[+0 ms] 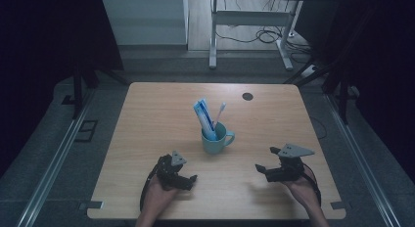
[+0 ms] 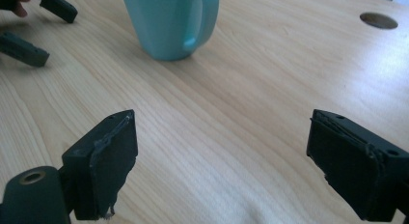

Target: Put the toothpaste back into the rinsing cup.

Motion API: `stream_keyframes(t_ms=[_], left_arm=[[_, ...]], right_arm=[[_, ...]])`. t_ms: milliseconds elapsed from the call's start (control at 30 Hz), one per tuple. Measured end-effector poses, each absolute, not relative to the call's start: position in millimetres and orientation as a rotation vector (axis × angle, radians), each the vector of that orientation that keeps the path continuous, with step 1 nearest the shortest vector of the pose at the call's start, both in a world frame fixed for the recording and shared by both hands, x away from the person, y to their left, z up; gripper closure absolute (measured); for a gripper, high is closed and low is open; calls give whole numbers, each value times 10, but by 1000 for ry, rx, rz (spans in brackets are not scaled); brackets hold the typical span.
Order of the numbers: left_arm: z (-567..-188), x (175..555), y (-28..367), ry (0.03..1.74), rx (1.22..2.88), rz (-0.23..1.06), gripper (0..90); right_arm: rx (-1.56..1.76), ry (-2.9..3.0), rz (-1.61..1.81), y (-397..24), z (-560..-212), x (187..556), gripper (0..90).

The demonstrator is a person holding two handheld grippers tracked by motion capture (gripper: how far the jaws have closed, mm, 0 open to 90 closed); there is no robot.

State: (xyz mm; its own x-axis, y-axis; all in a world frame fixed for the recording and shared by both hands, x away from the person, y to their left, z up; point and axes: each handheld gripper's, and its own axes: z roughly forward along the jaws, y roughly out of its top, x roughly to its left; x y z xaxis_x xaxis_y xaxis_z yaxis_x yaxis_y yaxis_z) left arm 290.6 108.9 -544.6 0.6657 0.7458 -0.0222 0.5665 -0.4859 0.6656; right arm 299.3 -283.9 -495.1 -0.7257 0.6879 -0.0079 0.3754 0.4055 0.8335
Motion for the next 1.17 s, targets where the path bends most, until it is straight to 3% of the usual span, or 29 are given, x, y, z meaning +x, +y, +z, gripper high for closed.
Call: stream_keyframes(t_ms=[833,1167], left_arm=[[-5446,2905,1088,1009,2227,356,15],[-5446,2905,1088,1009,2227,356,15]], right_arm=[[955,2396,1176,-2902,-5378,2894,116],[897,2487,1076,-2852,-5417,2886,164]])
